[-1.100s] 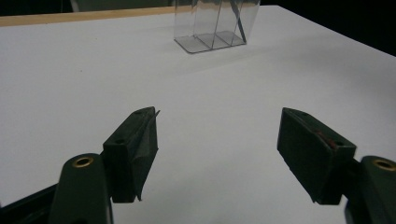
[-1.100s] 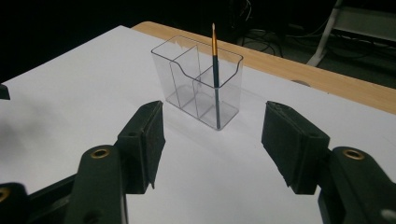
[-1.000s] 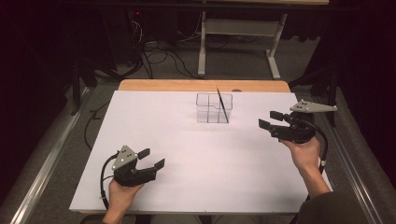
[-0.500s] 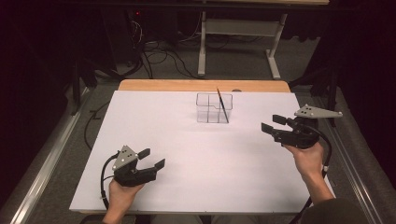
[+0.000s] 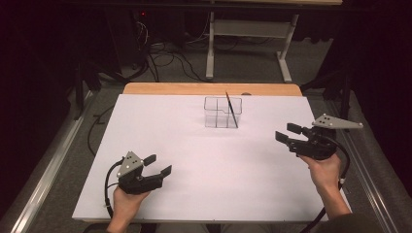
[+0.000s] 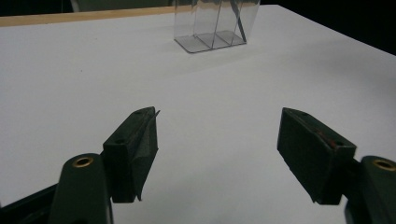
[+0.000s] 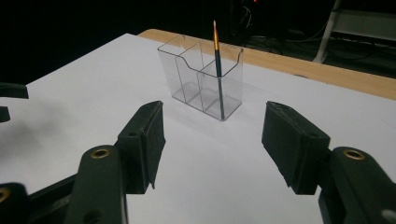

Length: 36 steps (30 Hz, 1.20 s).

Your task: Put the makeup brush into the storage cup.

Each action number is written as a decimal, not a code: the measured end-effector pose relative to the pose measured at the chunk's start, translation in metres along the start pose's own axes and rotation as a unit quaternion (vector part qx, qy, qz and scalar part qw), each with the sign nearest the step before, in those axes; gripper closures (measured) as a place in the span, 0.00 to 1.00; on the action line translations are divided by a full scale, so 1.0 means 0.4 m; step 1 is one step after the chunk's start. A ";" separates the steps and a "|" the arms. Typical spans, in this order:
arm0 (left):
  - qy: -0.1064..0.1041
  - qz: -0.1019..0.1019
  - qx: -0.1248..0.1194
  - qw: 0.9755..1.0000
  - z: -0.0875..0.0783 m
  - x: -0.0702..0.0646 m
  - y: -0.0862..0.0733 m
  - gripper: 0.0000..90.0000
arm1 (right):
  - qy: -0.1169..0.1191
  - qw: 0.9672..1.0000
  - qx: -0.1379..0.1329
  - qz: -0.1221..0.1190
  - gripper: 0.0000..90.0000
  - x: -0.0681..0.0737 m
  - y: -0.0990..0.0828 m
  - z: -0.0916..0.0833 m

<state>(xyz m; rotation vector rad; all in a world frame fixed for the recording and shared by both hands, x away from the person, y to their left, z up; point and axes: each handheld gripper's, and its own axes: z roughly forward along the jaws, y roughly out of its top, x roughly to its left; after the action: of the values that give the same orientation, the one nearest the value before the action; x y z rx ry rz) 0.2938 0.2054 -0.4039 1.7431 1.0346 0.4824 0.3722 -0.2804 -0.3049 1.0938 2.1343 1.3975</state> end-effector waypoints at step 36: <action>-0.001 0.000 0.001 1.000 0.001 -0.001 0.000 0.33 | 0.027 1.000 -0.004 -0.005 0.46 0.049 -0.046 -0.012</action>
<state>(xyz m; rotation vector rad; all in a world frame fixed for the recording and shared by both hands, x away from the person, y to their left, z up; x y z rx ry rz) 0.2940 0.2050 -0.4040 1.7446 1.0338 0.4810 0.3492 -0.2720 -0.3171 1.0520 2.1673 1.4452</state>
